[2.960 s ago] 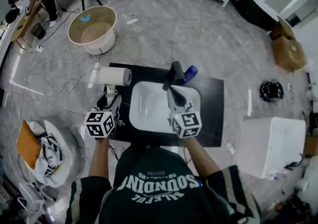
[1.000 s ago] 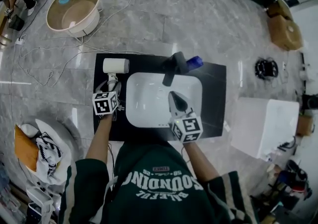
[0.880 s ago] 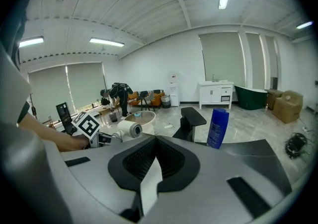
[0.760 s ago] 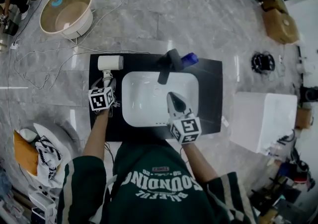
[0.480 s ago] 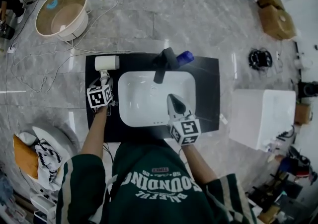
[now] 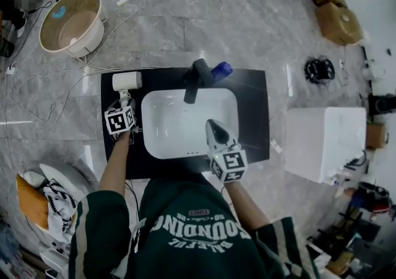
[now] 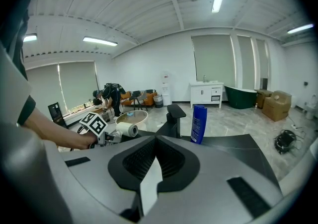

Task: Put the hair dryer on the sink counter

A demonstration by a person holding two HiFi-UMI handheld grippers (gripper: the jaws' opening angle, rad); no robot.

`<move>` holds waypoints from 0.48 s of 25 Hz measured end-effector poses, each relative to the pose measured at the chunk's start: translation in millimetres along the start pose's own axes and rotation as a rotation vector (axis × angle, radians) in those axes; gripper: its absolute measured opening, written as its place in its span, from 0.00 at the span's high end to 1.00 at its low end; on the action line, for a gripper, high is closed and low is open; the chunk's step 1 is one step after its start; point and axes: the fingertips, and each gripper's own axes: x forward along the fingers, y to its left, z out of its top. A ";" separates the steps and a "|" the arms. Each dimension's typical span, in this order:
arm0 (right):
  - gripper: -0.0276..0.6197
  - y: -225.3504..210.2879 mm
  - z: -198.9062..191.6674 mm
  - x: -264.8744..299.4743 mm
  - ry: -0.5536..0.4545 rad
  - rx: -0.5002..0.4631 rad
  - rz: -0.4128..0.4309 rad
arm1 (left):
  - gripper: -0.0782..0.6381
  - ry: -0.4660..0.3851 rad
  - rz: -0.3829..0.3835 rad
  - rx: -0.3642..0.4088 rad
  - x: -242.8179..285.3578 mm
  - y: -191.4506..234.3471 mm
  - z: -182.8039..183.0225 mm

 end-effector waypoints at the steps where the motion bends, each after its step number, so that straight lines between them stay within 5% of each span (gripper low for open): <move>1: 0.95 -1.2 0.0 -1.0 -0.005 -0.005 -0.002 | 0.58 -0.003 0.000 0.004 0.6 -0.4 0.3; 12: 0.95 4.1 3.1 -6.5 -0.016 -0.018 0.039 | 0.52 -0.009 -0.015 0.043 -19.1 -0.1 2.3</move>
